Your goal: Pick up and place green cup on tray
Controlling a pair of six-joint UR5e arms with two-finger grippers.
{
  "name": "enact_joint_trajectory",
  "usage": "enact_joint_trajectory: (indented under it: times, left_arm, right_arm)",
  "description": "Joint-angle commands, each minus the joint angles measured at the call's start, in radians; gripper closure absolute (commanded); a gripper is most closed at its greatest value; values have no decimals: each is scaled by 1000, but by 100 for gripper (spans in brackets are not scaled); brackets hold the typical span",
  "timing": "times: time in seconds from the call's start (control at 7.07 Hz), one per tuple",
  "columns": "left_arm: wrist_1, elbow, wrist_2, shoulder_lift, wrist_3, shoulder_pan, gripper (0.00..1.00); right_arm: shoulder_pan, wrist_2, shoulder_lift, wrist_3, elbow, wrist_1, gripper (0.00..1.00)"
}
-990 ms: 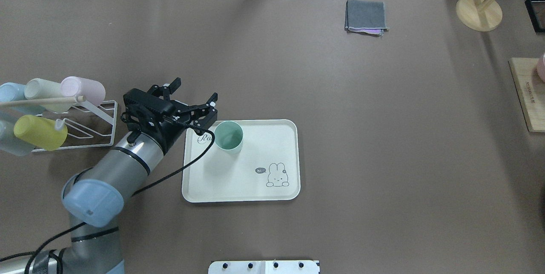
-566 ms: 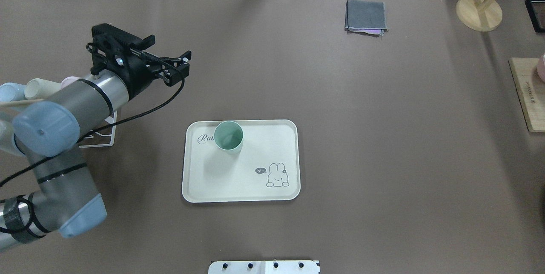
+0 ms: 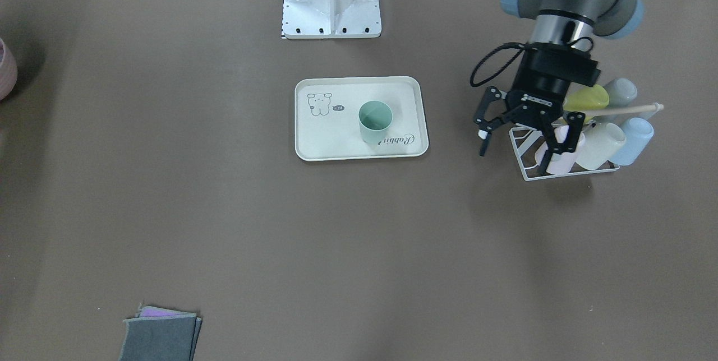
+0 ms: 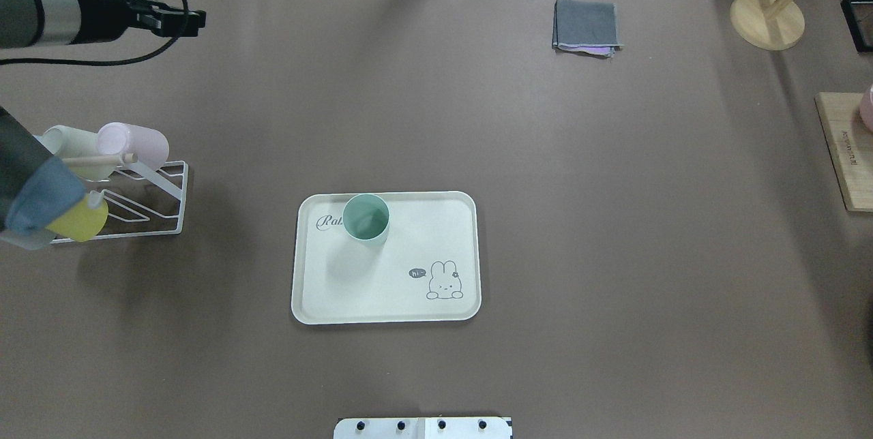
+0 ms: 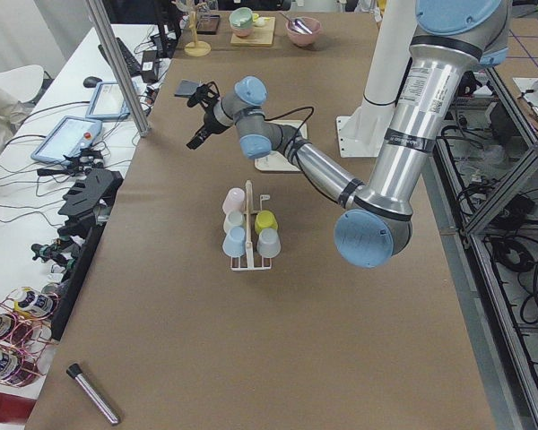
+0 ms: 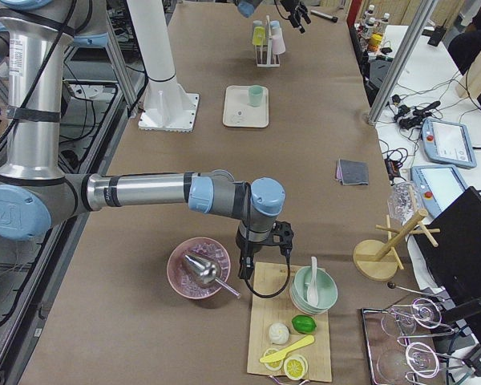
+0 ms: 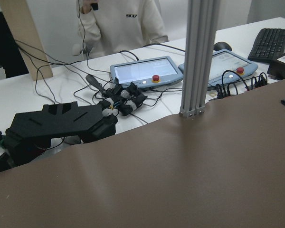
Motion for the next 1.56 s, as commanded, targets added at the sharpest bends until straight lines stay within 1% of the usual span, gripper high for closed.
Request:
enact_joint_trajectory:
  times: [0.0, 0.14, 0.28, 0.42, 0.57, 0.71, 0.85, 0.99, 1.27, 1.41]
  left_arm:
    - [132, 79, -265, -3, 6, -184, 2]
    - [246, 102, -325, -1, 6, -261, 2]
    - [384, 102, -399, -1, 24, -324, 3]
    - [503, 105, -422, -4, 178, -368, 3]
    - [636, 102, -424, -26, 313, -421, 3]
    - [710, 108, -418, -30, 466, -462, 3]
    - [735, 151, -419, -30, 582, -491, 3]
    - [731, 194, -424, -30, 628, -525, 3]
    - [720, 296, -425, -14, 781, -583, 3]
    - [722, 323, -427, -3, 791, -613, 3]
  right_arm:
    - [0, -1, -3, -1, -2, 0, 0]
    - [2, 3, -6, 1, -3, 0, 0]
    - [0, -4, -3, -2, 1, 0, 0]
    - [2, 5, -4, 1, 1, -1, 0]
    - [2, 6, -9, 2, 0, -1, 0]
    - [2, 9, -15, 2, -5, -1, 0]
    - [2, 8, -17, 4, -2, -1, 0]
    - [2, 8, -17, 27, -3, -1, 0]
    - [2, 8, -17, 48, -3, -1, 0]
    - [0, 5, -15, 47, -8, 0, 0]
